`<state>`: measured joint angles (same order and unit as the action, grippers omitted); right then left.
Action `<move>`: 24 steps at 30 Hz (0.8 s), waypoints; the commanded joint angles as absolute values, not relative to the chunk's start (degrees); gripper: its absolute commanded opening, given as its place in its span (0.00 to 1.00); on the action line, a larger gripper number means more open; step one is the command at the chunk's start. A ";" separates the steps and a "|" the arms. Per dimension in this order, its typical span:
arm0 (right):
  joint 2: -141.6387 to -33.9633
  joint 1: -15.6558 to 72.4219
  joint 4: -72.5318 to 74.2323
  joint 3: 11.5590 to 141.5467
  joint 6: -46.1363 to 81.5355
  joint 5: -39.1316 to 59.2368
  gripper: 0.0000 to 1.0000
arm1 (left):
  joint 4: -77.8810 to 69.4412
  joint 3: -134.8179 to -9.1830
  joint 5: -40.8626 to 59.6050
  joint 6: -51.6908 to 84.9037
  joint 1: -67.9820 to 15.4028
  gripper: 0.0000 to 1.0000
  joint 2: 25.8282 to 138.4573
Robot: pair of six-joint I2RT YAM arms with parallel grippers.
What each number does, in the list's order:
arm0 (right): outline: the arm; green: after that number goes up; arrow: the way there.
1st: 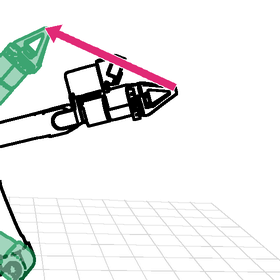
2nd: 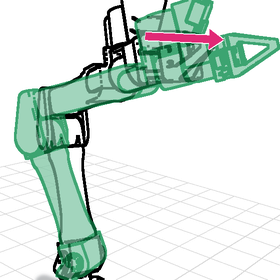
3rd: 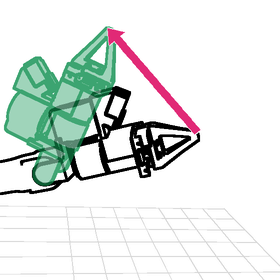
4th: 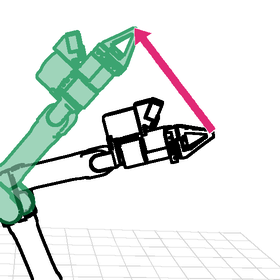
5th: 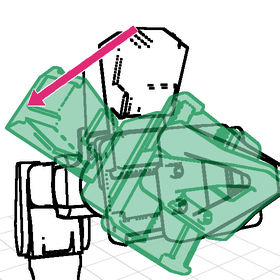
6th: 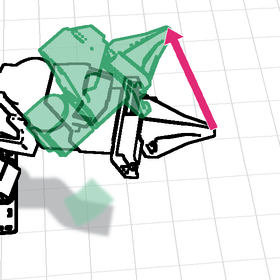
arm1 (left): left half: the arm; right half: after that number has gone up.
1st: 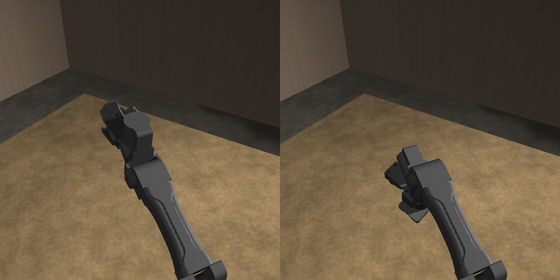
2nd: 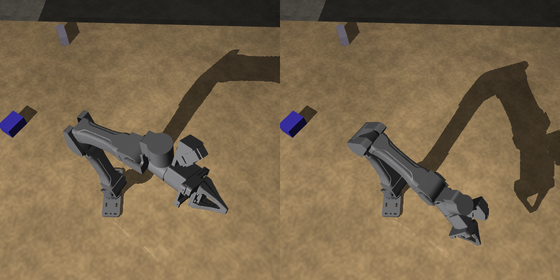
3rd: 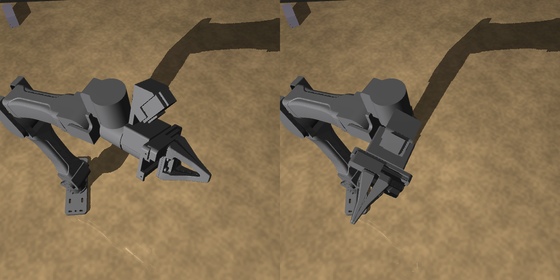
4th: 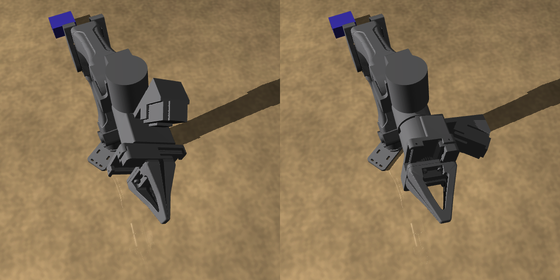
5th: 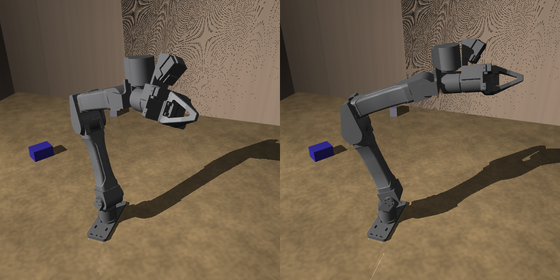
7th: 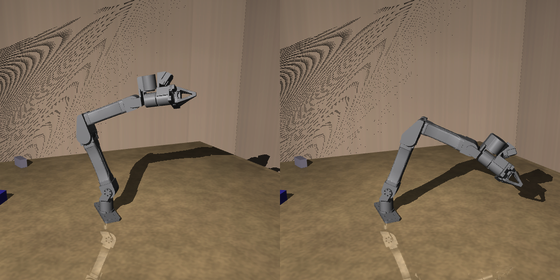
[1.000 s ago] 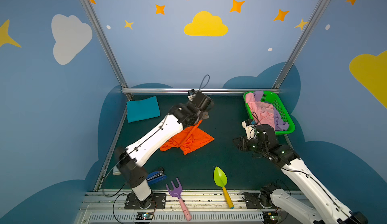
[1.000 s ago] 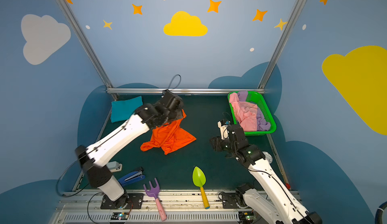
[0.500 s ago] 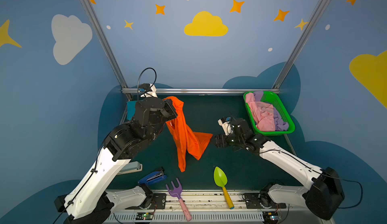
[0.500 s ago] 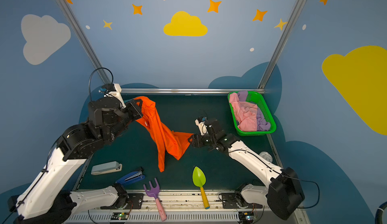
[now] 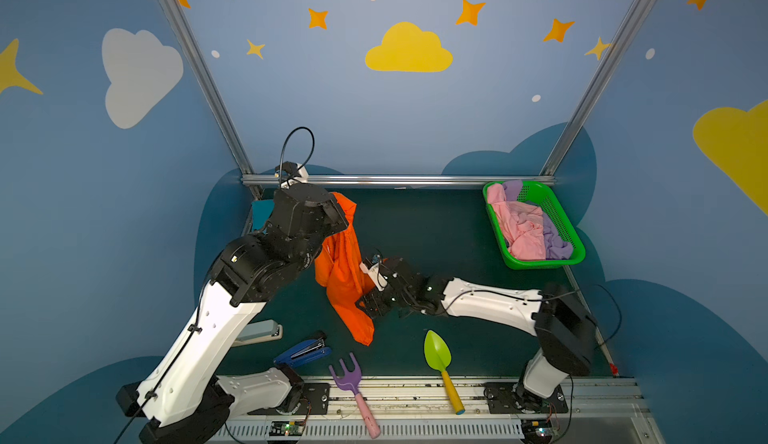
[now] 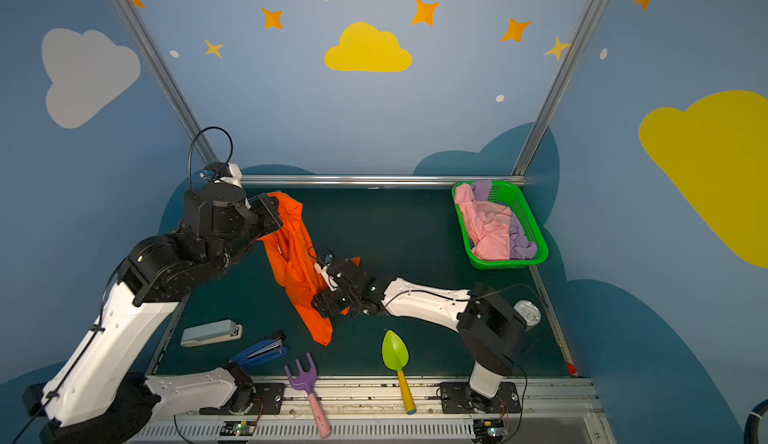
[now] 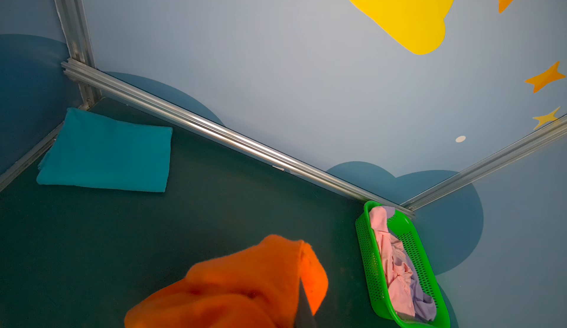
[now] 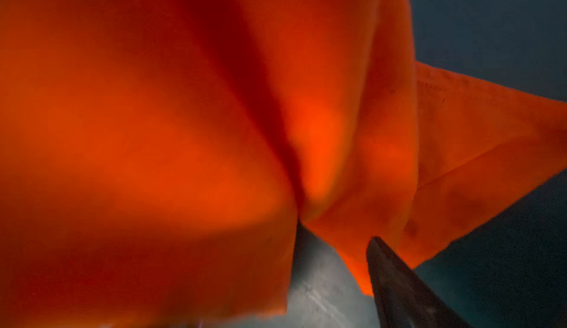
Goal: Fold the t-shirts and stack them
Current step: 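Stretch the orange t-shirt between both grippers, raising it high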
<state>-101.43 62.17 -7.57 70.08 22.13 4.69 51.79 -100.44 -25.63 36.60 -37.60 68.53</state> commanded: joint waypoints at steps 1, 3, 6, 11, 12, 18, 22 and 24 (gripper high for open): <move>-105.48 60.88 -11.45 78.39 23.22 5.15 0.60 | 52.72 -102.37 -24.70 35.48 -36.65 0.04 67.94; -106.06 59.85 -13.04 81.77 22.82 5.71 0.14 | 52.65 -102.72 -24.45 35.26 -36.01 0.04 67.70; -101.59 55.36 -15.65 82.90 21.68 4.28 0.00 | 52.97 -103.87 -24.65 34.15 -35.12 0.04 67.70; -88.40 43.06 -19.16 82.83 18.12 -3.16 0.00 | 53.78 -105.16 -25.24 32.56 -33.30 0.04 68.08; -84.95 40.89 -17.60 81.56 15.93 -5.19 0.00 | 53.56 -104.89 -24.90 32.56 -32.84 0.04 67.94; -70.62 35.35 -16.66 77.82 6.98 -15.54 0.00 | 52.33 -103.06 -22.72 32.61 -29.47 0.04 66.98; -66.49 34.98 -21.11 78.32 5.75 -15.74 0.00 | 51.72 -102.27 -20.39 33.04 -27.15 0.04 66.97; -64.86 34.98 -22.46 77.43 6.25 -13.13 0.00 | 50.96 -101.55 -19.34 33.52 -26.42 0.04 66.89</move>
